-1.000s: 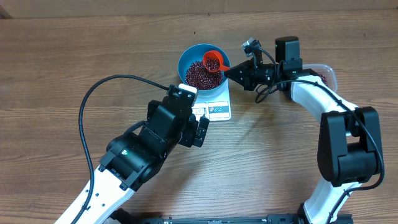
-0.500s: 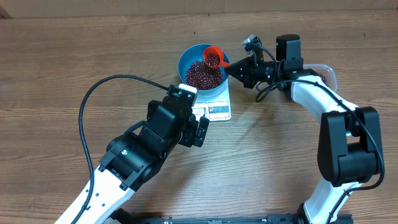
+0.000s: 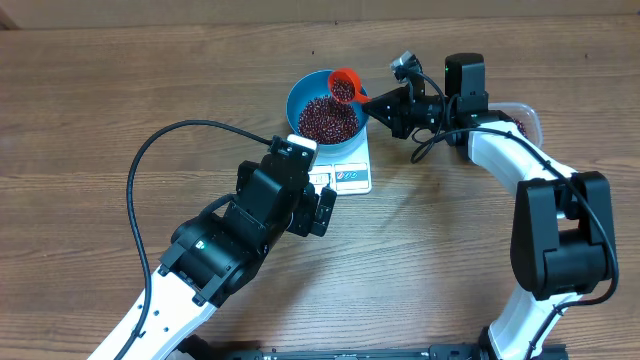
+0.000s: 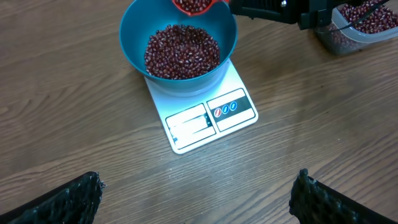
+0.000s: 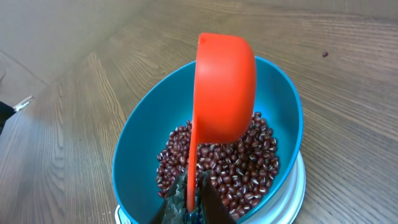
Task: Scoop item into bowl and weigh 150g on scale
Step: 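Tilt the red scoop slowly to pour beans into the teal bowl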
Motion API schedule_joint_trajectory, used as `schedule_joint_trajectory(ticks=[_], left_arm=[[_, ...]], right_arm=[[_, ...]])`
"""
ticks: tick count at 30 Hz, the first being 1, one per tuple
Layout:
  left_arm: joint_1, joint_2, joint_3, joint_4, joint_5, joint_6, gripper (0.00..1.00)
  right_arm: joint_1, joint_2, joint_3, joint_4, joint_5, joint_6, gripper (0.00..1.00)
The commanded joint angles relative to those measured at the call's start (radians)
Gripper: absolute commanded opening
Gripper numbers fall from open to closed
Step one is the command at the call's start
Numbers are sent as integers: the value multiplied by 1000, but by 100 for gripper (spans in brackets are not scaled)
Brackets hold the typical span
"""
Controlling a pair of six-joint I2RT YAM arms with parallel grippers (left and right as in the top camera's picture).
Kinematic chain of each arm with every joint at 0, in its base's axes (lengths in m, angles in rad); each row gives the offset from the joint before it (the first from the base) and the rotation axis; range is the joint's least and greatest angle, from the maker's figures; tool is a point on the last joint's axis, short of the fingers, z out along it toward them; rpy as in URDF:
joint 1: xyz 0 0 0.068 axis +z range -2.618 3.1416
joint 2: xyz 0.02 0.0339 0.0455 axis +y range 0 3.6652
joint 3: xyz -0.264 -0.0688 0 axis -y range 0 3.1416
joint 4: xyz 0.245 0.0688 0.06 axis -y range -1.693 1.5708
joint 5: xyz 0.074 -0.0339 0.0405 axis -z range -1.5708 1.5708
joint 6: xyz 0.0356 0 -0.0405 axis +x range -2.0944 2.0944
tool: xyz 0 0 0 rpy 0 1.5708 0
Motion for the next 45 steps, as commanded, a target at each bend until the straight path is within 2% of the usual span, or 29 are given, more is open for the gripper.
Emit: schedule_joint_trajectory(ticks=[1, 3, 6, 8, 11, 13, 15, 17, 20, 22, 24, 45], left_arm=[[6, 5, 0, 3, -12, -13, 100], [6, 5, 0, 3, -12, -13, 100], [6, 5, 0, 3, -12, -13, 100], [6, 5, 0, 3, -12, -13, 100], [6, 5, 0, 3, -12, -13, 99], [6, 5, 0, 3, -12, -13, 100], [6, 5, 0, 3, -12, -13, 100], [6, 5, 0, 3, -12, -13, 99], [6, 5, 0, 3, -12, -13, 100], [6, 5, 0, 3, -12, -13, 100], [6, 5, 0, 3, -12, -13, 100], [6, 5, 0, 3, -12, -13, 99]], right_arm=[[3, 8, 8, -4, -24, -10, 4], [2, 8, 8, -28, 62, -82, 4], [4, 8, 8, -19, -7, -77, 4], [3, 8, 8, -30, 47, -91, 4], [12, 8, 8, -31, 17, -98, 4], [8, 8, 8, -46, 89, -101, 4], [15, 8, 8, -46, 24, -100, 4], [9, 8, 8, -79, 144, -136, 4], [14, 8, 8, -73, 37, -120, 4], [11, 8, 8, -86, 114, -117, 4], [15, 8, 8, -82, 62, -111, 4], [14, 8, 8, -118, 66, -111, 4]])
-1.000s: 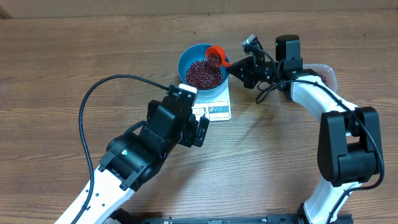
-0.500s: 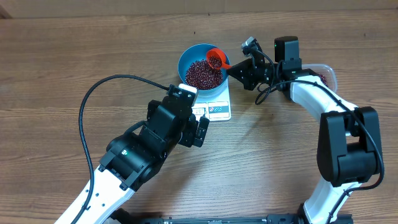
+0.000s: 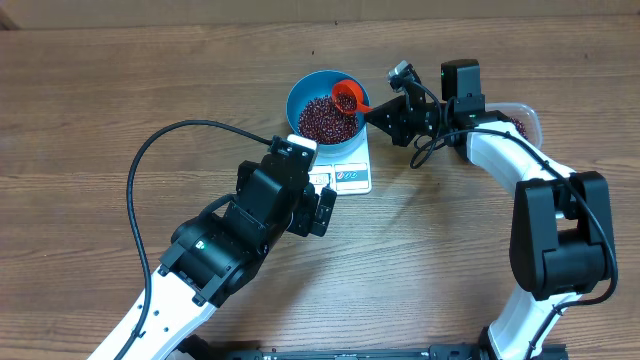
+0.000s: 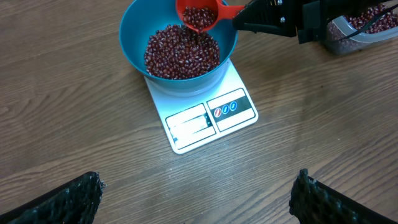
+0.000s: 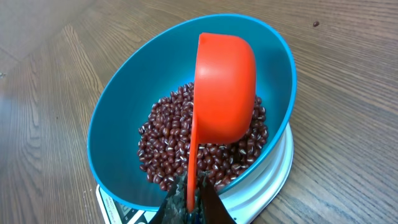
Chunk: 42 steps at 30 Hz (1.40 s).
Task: Scoop item into bowl and weigh 150g on scale
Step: 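Tilt the red scoop slowly to pour beans into the teal bowl, then carry the empty scoop right back into the bean tub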
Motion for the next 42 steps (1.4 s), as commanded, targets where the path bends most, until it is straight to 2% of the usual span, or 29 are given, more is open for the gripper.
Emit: schedule_joint_trajectory(ticks=[1, 12, 15, 21, 26, 35, 42], left_arm=[[6, 5, 0, 3, -12, -13, 100], [6, 5, 0, 3, -12, -13, 99], [6, 5, 0, 3, -12, -13, 100], [6, 5, 0, 3, -12, -13, 100], [6, 5, 0, 3, -12, -13, 100], [6, 5, 0, 3, -12, -13, 99], [6, 5, 0, 3, -12, -13, 100]], right_arm=[[6, 8, 8, -2, -11, -1, 4], [6, 8, 8, -4, -12, -1, 4], [6, 8, 8, -9, -69, 3, 4], [2, 6, 8, -8, -112, 273, 4], [-4, -13, 8, -17, -185, 327, 4], [-25, -220, 8, -161, -184, 345, 4], [-145, -365, 8, -343, -184, 352, 4]])
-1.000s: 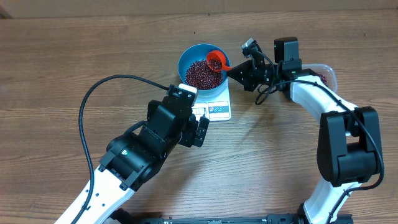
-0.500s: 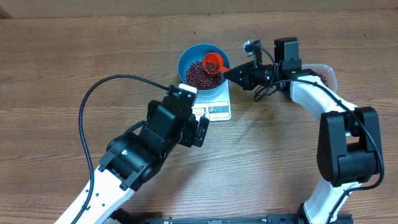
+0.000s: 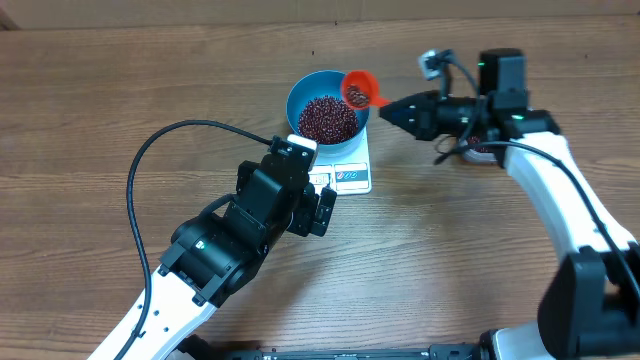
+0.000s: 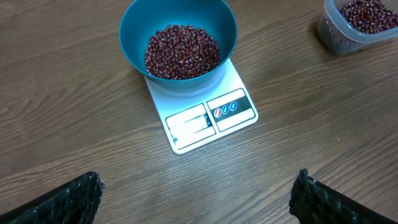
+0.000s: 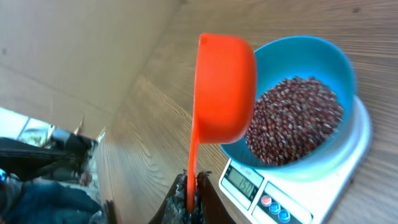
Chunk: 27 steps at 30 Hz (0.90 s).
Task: Scoop item into bowl and weigh 150g on scale
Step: 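Carry the empty scoop right back into the bean tub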
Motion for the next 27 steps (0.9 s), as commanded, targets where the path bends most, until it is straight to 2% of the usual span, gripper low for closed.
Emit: schedule_joint_trajectory(ticks=[1, 6, 10, 14, 18, 22, 27], left_arm=[[6, 5, 0, 3, -12, -13, 100], [6, 5, 0, 3, -12, -13, 100], [6, 5, 0, 3, -12, -13, 100], [6, 5, 0, 3, -12, -13, 100], [6, 5, 0, 3, -12, -13, 100], [6, 5, 0, 3, -12, -13, 100], [6, 5, 0, 3, -12, -13, 100]], right_arm=[[-92, -64, 7, -71, -12, 4, 4], [-256, -85, 7, -190, -12, 3, 4], [-359, -85, 7, -267, -5, -93, 4], [-465, -85, 7, -370, 166, -174, 4], [-498, -85, 7, -412, 264, -231, 4], [-497, -85, 7, -412, 528, -278, 4], [-449, -85, 7, -409, 703, -378, 4]])
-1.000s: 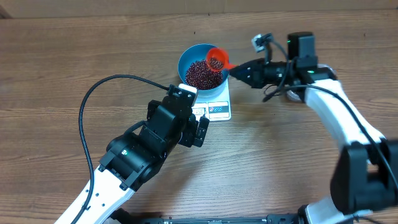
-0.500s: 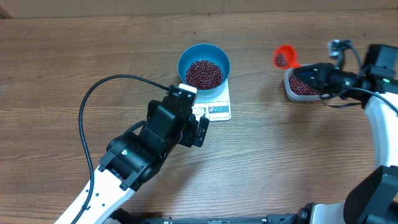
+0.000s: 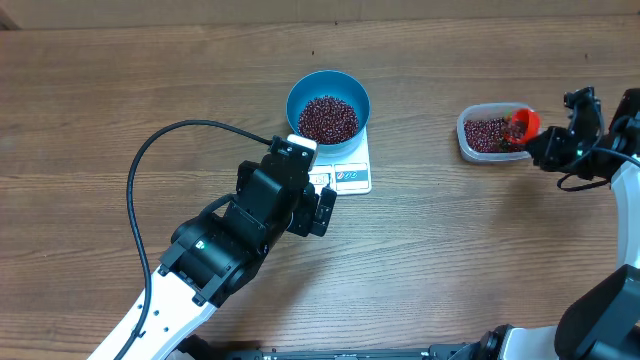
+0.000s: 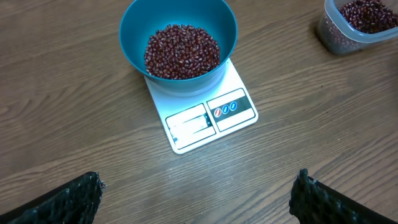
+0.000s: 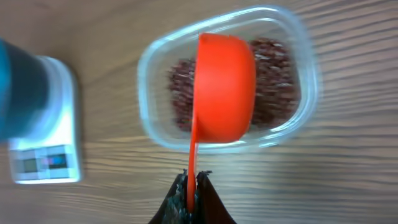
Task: Scoop item into bowl and weigh 150g on scale
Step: 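Carry the empty scoop right back into the bean tub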
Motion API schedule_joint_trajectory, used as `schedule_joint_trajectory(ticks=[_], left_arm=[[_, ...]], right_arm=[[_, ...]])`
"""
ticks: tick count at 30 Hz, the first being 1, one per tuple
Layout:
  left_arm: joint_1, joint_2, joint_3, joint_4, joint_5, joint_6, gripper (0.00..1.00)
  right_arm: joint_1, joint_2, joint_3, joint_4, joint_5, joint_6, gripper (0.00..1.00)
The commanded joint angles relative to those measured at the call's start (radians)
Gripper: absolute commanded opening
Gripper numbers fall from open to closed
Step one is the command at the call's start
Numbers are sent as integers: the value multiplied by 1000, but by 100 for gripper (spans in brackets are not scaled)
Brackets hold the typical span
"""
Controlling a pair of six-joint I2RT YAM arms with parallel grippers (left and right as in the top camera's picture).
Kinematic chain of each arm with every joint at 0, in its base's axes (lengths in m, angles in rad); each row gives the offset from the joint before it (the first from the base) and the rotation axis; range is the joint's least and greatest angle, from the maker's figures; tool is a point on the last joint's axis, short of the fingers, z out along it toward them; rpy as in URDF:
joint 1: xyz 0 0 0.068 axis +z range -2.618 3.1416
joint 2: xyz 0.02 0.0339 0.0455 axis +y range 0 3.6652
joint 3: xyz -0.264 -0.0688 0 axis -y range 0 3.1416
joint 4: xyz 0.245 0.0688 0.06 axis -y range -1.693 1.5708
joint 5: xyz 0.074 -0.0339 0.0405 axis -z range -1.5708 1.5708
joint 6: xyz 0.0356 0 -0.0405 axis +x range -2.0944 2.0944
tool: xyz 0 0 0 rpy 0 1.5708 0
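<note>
A blue bowl [image 3: 328,103] of red beans stands on the white scale [image 3: 348,172] at the table's middle back; both also show in the left wrist view, bowl [image 4: 178,43] above scale [image 4: 202,106]. My right gripper [image 5: 191,180] is shut on the handle of an orange scoop [image 5: 224,87], which hangs over the clear tub of beans [image 5: 227,84]. From overhead the scoop [image 3: 521,125] with some beans sits at the tub's [image 3: 488,132] right end. My left gripper [image 4: 196,193] is open, low over bare wood in front of the scale.
The left arm's black cable [image 3: 150,170] loops over the table's left half. A stray bean [image 3: 312,54] lies behind the bowl. The right arm [image 3: 610,160] reaches in from the right edge.
My right gripper has moved with the scoop from beside the bowl's right rim to over the clear tub at the right. The left arm has not moved.
The scoop, holding beans, was at the bowl's back right rim, then lower inside the bowl over the bean pile. Later it was raised at the bowl's right edge. Now it hangs over the tub. The left gripper stayed open throughout.
</note>
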Motion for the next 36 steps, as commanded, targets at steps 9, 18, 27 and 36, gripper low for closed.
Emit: schedule_joint_trajectory(ticks=[9, 18, 27, 36], left_arm=[[6, 5, 0, 3, -12, -13, 100], [6, 5, 0, 3, -12, -13, 100], [6, 5, 0, 3, -12, -13, 100], [6, 5, 0, 3, -10, -13, 100]], right_arm=[[229, -31, 7, 33, 537, -77, 4], [310, -31, 7, 76, 757, 93, 4], [309, -30, 7, 47, 281, 258, 4], [309, -19, 6, 60, 283, 643, 4]])
